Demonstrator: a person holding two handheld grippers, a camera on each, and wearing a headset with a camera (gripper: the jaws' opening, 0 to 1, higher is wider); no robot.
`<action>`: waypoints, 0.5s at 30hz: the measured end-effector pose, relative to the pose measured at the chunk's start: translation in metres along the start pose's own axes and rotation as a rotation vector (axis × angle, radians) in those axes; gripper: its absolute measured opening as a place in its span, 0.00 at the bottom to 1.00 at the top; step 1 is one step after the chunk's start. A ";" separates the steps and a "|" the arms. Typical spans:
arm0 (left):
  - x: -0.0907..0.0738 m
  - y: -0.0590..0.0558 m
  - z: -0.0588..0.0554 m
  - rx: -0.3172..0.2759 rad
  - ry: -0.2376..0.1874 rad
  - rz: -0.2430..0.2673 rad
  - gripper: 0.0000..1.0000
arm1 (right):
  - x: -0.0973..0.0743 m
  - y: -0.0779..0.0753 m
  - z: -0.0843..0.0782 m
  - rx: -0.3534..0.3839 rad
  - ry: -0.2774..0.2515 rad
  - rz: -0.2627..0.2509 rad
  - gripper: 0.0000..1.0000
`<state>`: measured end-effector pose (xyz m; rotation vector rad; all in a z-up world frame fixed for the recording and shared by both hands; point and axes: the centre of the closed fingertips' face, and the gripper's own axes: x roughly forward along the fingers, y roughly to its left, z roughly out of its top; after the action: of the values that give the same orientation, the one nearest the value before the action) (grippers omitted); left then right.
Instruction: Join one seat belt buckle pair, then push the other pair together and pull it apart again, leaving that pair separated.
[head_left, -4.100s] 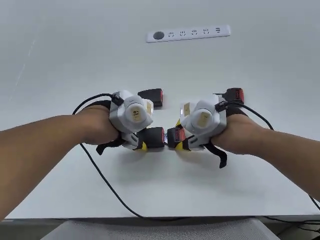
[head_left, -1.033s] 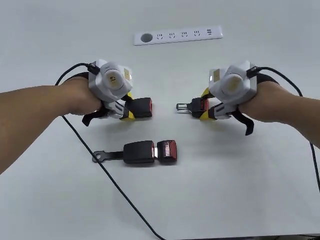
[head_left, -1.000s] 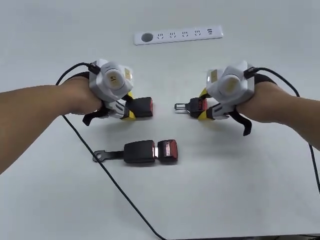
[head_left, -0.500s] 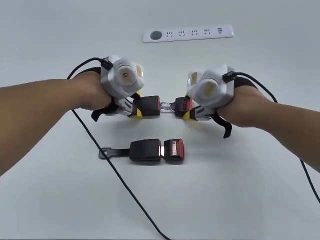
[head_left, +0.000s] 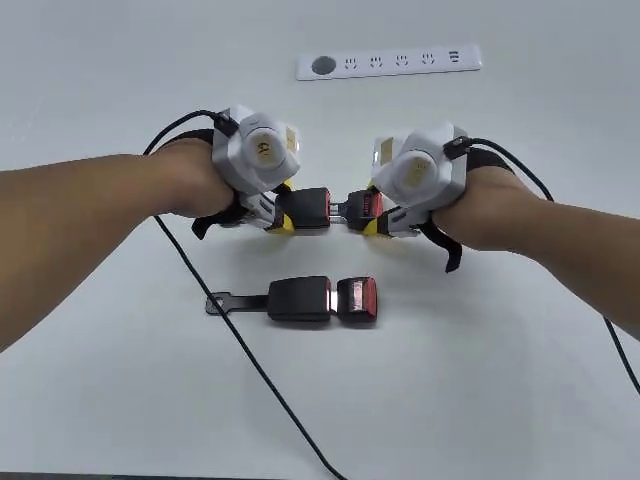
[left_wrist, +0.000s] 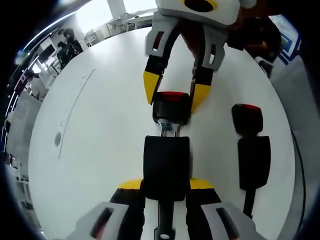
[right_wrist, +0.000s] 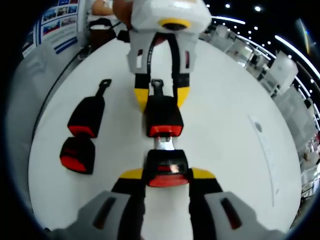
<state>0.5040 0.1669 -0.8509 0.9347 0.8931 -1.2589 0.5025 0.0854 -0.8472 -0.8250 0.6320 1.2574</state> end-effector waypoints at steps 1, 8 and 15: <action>0.000 0.000 0.000 0.002 -0.002 -0.001 0.31 | 0.000 0.000 0.001 -0.008 0.002 0.001 0.31; 0.000 -0.001 0.000 0.010 -0.004 -0.007 0.31 | 0.004 -0.004 0.008 -0.027 0.026 -0.020 0.31; 0.000 -0.003 0.001 0.024 0.006 -0.008 0.31 | 0.011 -0.001 0.018 -0.038 0.035 -0.020 0.31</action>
<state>0.5013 0.1658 -0.8512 0.9550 0.8893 -1.2766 0.5057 0.1063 -0.8449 -0.8843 0.6288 1.2423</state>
